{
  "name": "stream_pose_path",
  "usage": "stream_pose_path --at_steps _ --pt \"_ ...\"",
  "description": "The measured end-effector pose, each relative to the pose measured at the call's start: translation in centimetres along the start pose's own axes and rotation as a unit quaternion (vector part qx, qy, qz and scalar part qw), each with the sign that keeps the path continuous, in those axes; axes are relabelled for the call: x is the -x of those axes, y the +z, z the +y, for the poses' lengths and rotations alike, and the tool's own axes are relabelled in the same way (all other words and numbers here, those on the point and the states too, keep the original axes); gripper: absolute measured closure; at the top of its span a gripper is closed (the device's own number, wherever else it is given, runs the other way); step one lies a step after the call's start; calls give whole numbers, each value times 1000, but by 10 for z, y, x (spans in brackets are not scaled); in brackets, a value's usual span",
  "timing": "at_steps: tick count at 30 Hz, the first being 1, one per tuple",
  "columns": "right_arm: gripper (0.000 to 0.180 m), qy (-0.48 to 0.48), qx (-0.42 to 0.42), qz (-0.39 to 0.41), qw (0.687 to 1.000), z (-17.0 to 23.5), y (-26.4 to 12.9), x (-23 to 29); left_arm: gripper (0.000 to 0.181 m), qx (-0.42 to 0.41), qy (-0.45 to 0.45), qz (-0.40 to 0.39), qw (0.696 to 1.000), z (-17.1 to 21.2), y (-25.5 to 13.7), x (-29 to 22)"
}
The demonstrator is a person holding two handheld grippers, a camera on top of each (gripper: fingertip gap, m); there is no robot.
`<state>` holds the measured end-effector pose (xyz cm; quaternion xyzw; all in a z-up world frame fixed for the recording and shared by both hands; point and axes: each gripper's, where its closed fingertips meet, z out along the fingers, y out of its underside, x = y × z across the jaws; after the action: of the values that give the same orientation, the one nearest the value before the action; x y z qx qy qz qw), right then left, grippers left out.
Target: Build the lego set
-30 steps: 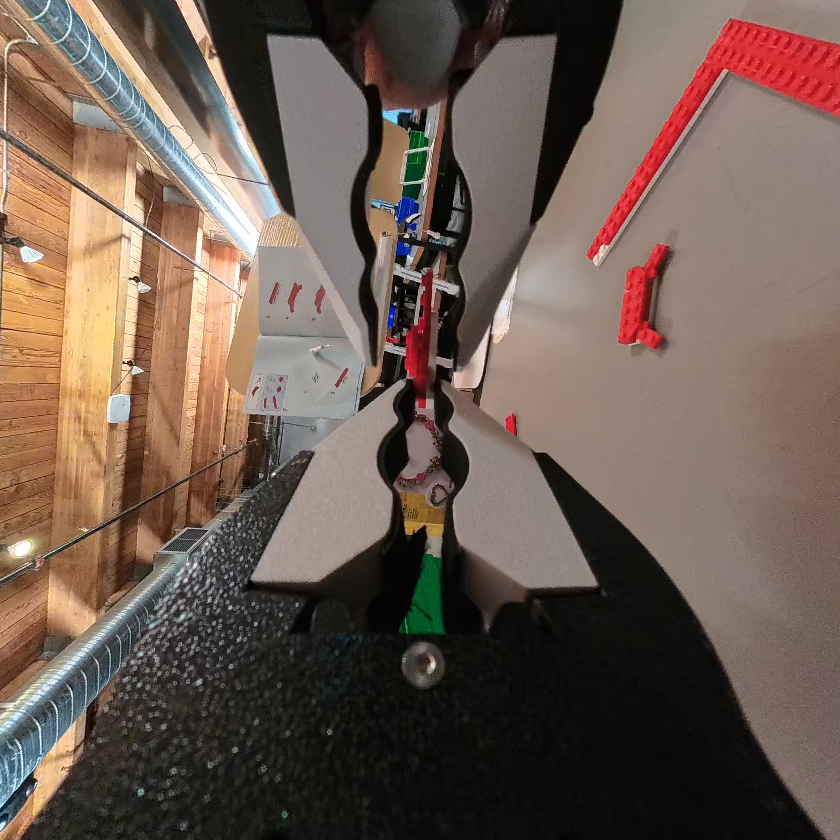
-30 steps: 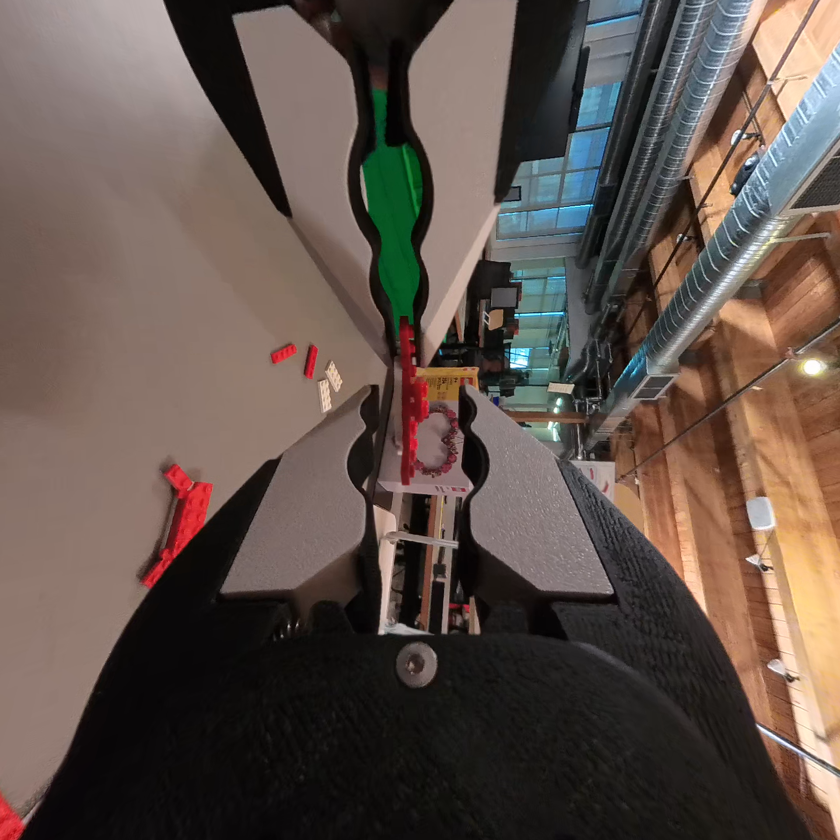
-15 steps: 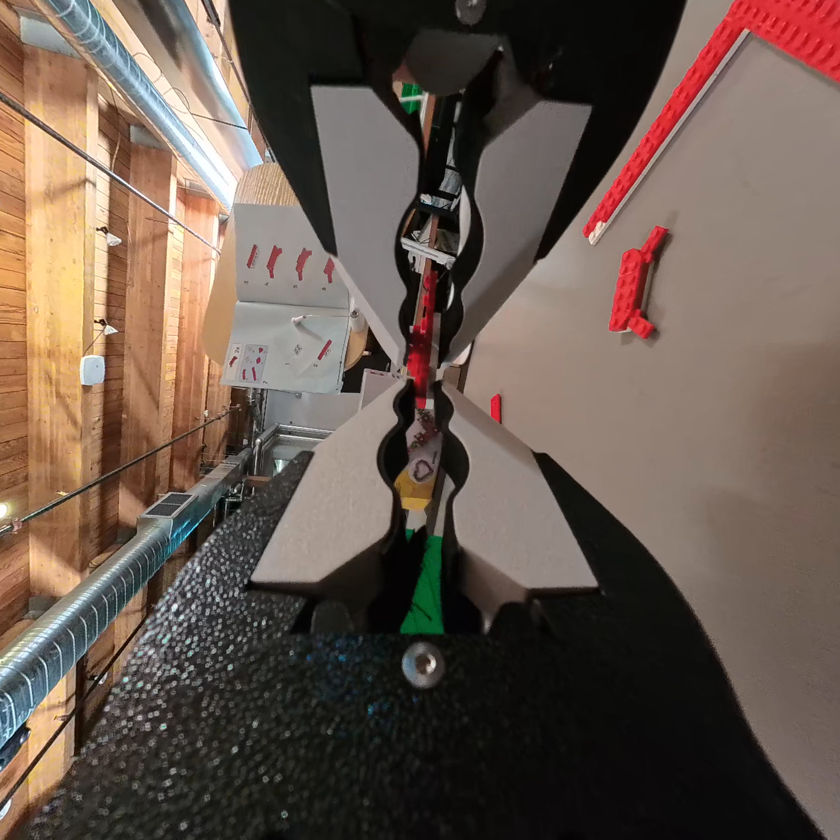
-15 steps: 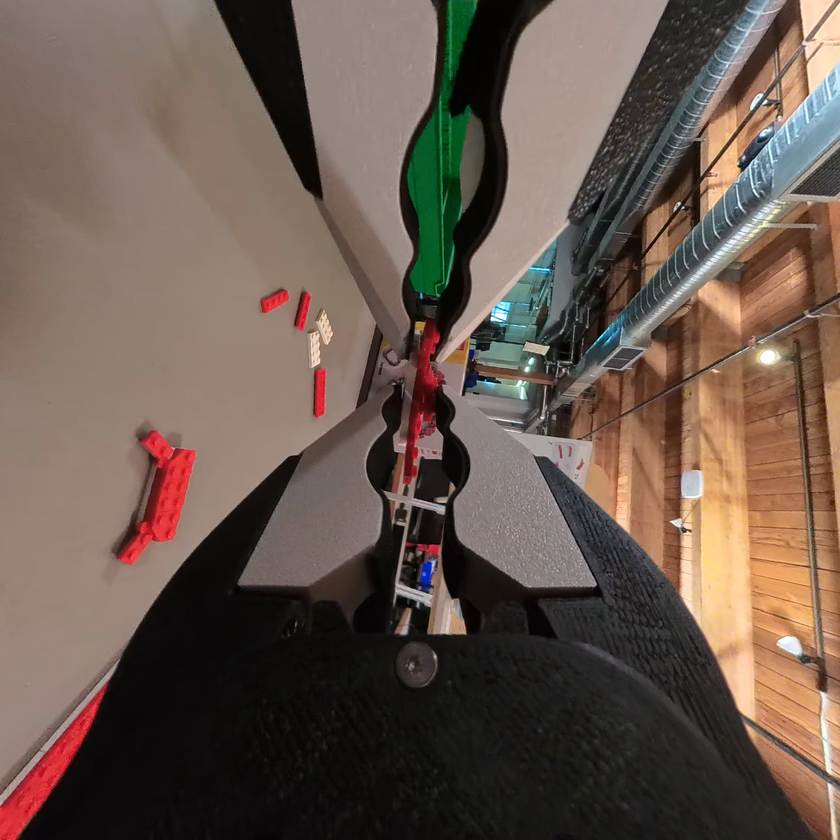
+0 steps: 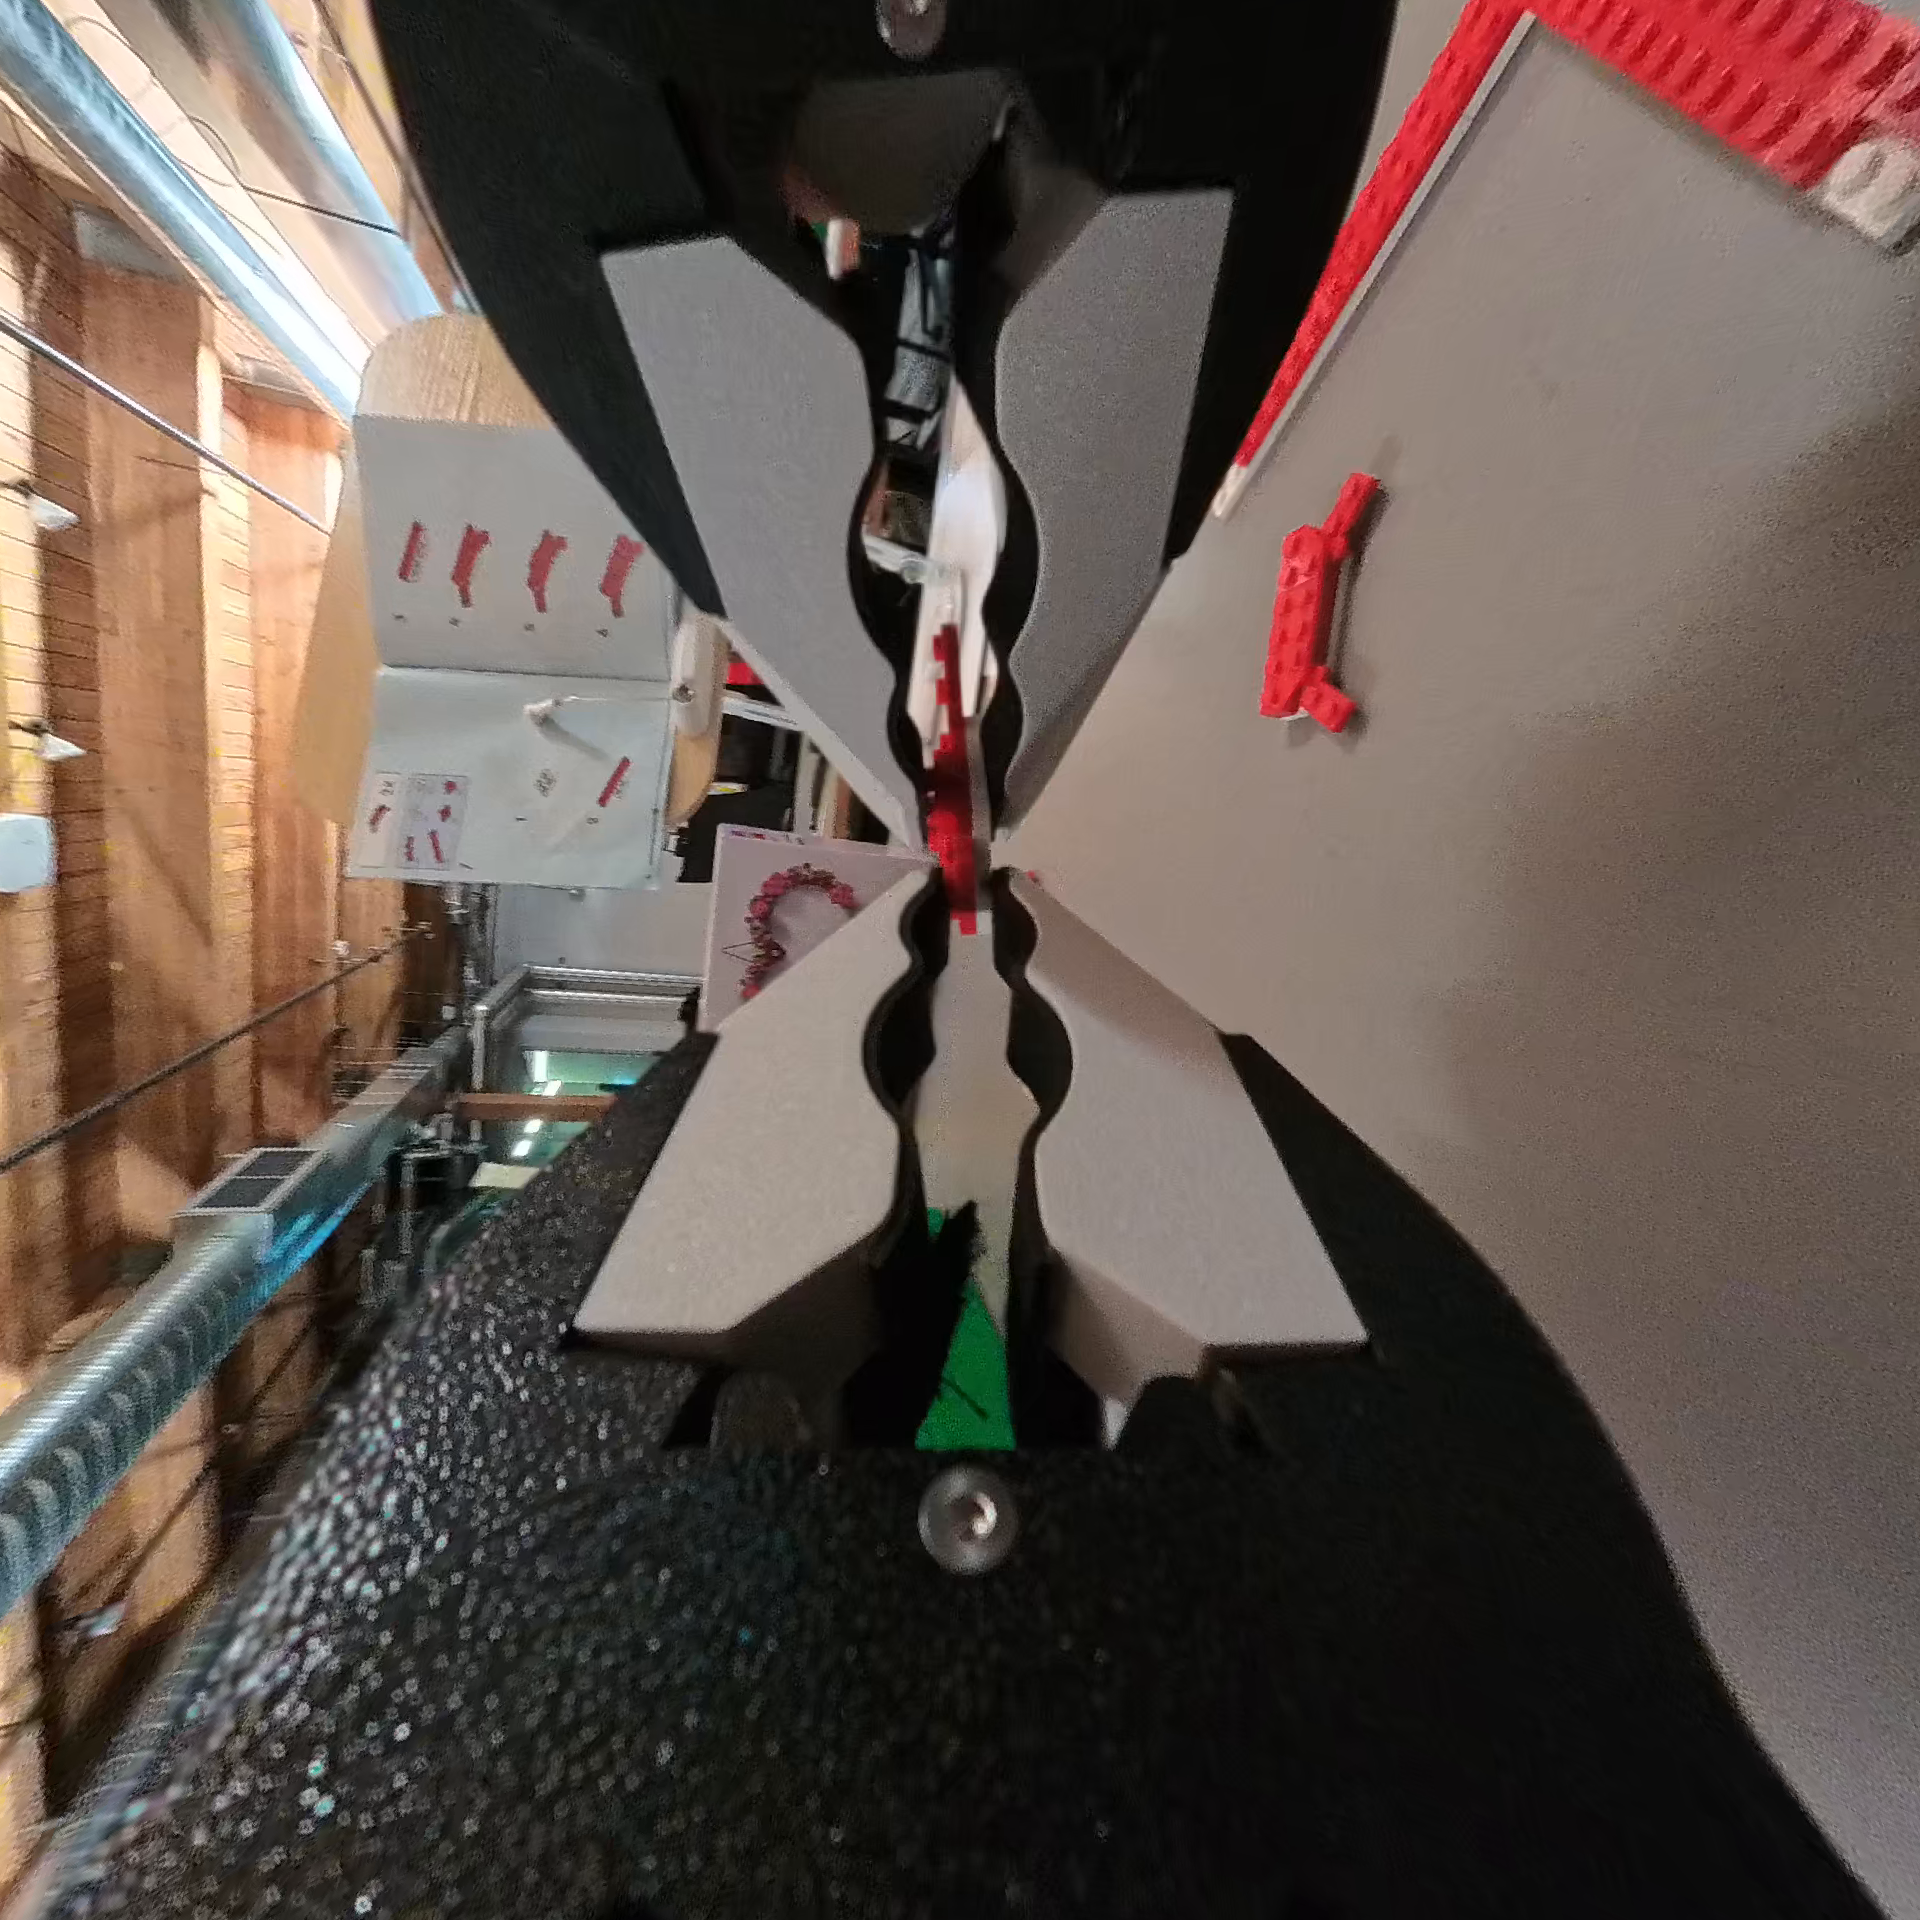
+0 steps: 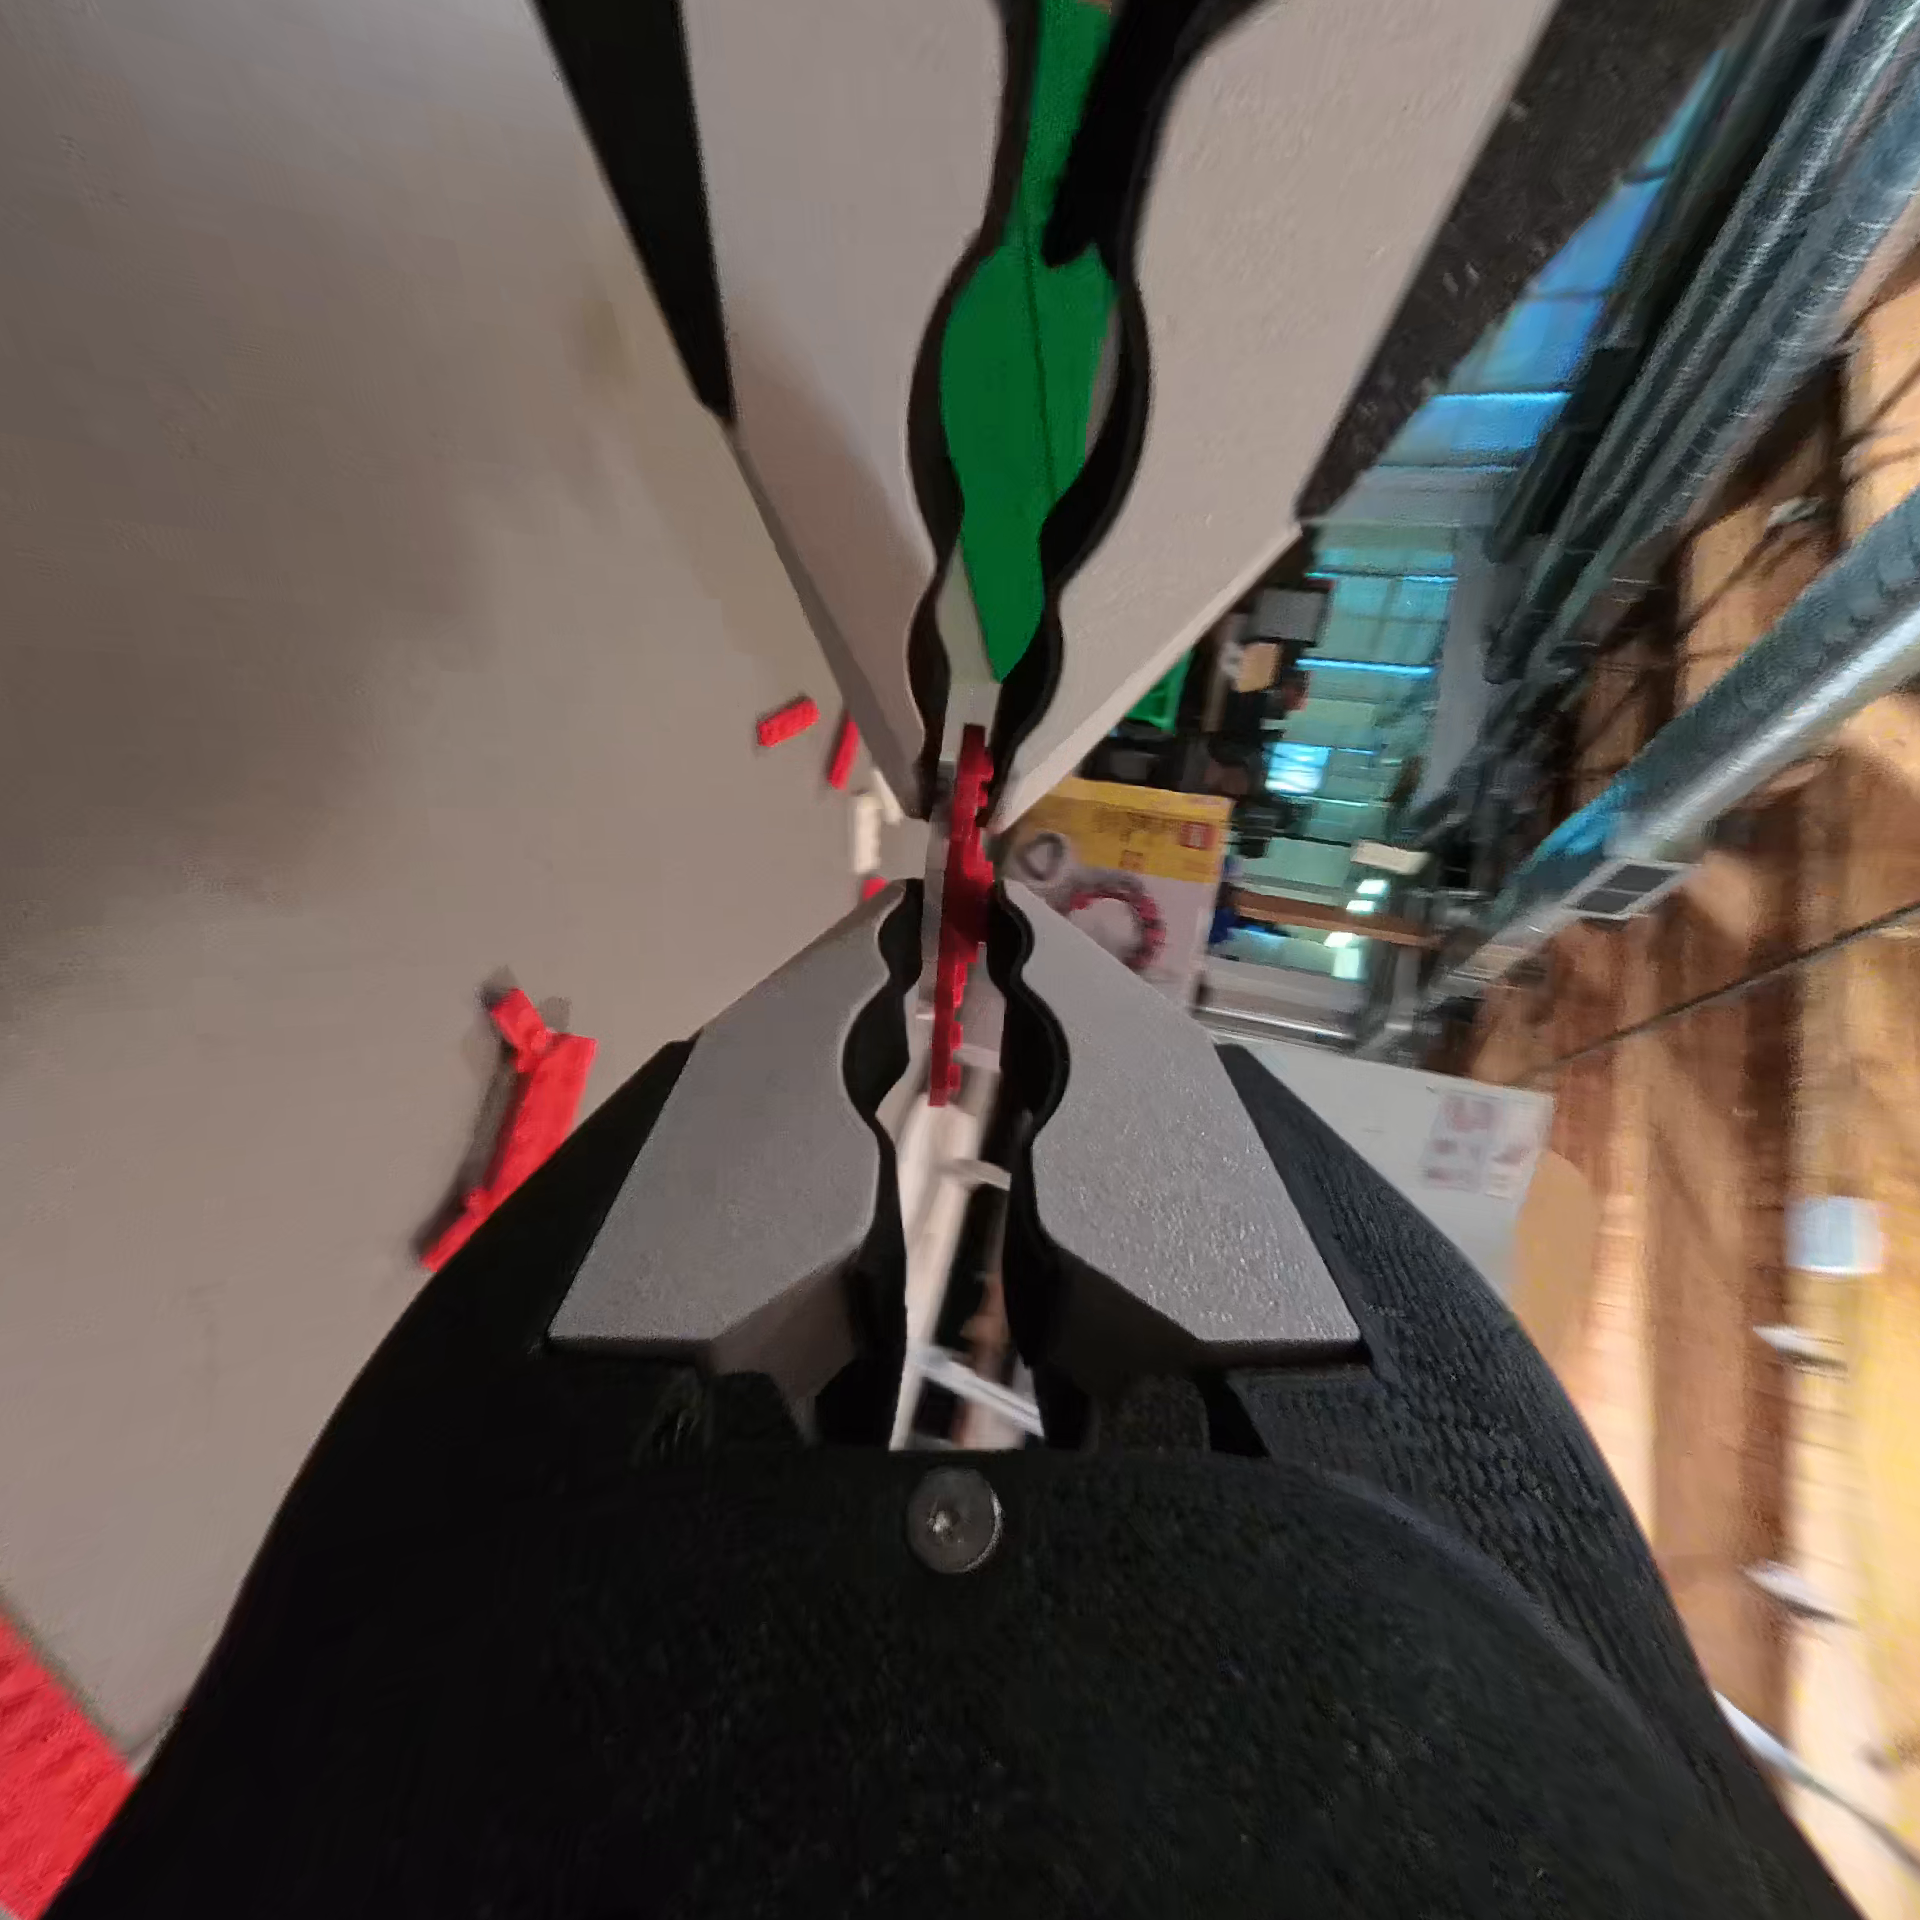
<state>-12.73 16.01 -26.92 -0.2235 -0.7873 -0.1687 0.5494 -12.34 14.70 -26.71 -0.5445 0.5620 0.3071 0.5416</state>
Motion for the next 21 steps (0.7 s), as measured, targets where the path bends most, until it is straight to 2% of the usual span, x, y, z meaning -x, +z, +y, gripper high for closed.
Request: stream_pose_path --at_steps 1,5,6,11,14,17,19,21 --pt "170 32 -11 -17 999 0 2 3 175 -4 -19 6 1000 1 1 -1" --pt "129 143 -19 -56 988 8 2 7 175 -10 -57 13 998 9 0 -1" --pt "128 166 -25 -62 984 9 0 7 175 -15 -65 16 998 11 -1 -2" --pt "145 238 -63 -91 965 3 -9 12 175 -35 -82 28 996 10 -4 -5" --pt "155 199 -70 -68 975 -2 -10 8 175 -43 -75 35 996 7 -3 -7" --pt "156 151 -63 -54 985 -9 -7 11 175 -49 -74 37 995 4 -2 -9" --pt "170 120 -51 -43 991 -10 -4 12 175 -53 -78 39 995 4 -1 -9" --pt "170 113 -40 -41 992 -9 -1 14 175 -55 -79 42 994 5 0 -13"
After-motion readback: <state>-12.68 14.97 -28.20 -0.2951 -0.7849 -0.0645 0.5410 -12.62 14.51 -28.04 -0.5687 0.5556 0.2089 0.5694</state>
